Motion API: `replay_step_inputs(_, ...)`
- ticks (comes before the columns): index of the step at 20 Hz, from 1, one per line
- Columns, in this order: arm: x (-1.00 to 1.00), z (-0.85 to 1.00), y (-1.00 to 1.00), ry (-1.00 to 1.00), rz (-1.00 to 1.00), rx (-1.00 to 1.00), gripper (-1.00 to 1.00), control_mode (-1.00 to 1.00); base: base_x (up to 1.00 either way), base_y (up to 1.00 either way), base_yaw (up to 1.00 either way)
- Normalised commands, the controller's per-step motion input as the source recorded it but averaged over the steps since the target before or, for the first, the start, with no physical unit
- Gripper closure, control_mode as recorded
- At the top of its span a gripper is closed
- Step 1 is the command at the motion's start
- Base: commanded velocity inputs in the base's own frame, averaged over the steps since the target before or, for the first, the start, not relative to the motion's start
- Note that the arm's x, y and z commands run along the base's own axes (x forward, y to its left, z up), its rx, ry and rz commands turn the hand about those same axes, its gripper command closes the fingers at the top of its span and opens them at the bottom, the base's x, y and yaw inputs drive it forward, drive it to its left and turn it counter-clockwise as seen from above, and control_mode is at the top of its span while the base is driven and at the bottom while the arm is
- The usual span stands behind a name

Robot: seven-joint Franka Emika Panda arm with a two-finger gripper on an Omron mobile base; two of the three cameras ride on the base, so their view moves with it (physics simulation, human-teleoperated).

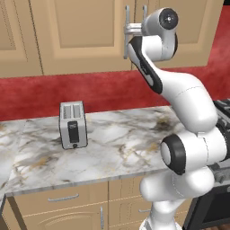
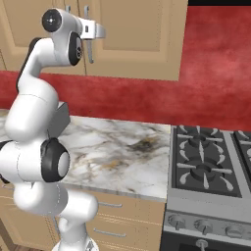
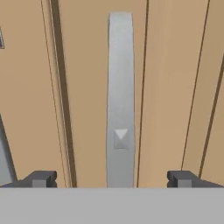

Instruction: Open the cabinet, pick the kettle from the cabinet, and place it in the sink.

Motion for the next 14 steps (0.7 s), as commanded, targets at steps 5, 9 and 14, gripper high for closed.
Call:
replay_step_inputs(5,0.28,-0.12,0.00,-0.01,0.00,0.00,-1.00,-1.00,0.00,0.00,0.00)
replay_step_inputs(9,0.31,-0.14,0.00,0.00,0.00,0.00,1.00,-1.00,0.00,0.00,0.00)
replay_step_inputs(14,0.36,-0.13,0.00,0.00,0.00,0.00,1.00,-1.00,0.00,0.00,0.00)
